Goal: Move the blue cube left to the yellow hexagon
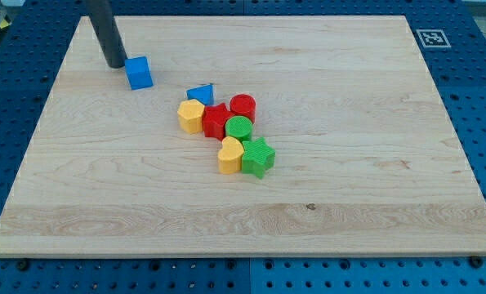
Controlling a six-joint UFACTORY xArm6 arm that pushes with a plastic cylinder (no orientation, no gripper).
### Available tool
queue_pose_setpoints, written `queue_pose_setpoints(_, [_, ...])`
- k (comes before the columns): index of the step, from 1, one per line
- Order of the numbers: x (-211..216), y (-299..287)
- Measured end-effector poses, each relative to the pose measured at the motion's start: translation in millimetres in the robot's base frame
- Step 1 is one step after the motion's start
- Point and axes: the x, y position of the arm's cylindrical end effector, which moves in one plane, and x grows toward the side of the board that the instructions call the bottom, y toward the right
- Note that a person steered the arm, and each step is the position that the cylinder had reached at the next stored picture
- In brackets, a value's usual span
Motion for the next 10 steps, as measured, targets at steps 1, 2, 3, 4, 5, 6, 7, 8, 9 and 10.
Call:
queue_pose_setpoints(1, [12.4, 16.7])
queue_pose_setpoints(2, [31.4, 25.0])
queue_pose_setpoints(3, [36.8, 25.0])
queue_pose_setpoints(4, [37.9, 27.9])
queue_pose_setpoints(5, [52.2, 41.0])
queue_pose_setpoints(6, [71.1, 51.2])
queue_pose_setpoints(7, [91.4, 57.4])
queue_pose_setpoints(8, [107.1, 58.0])
queue_pose_setpoints(9, [124.1, 58.0])
queue_pose_setpoints(10, [146.0, 58.0])
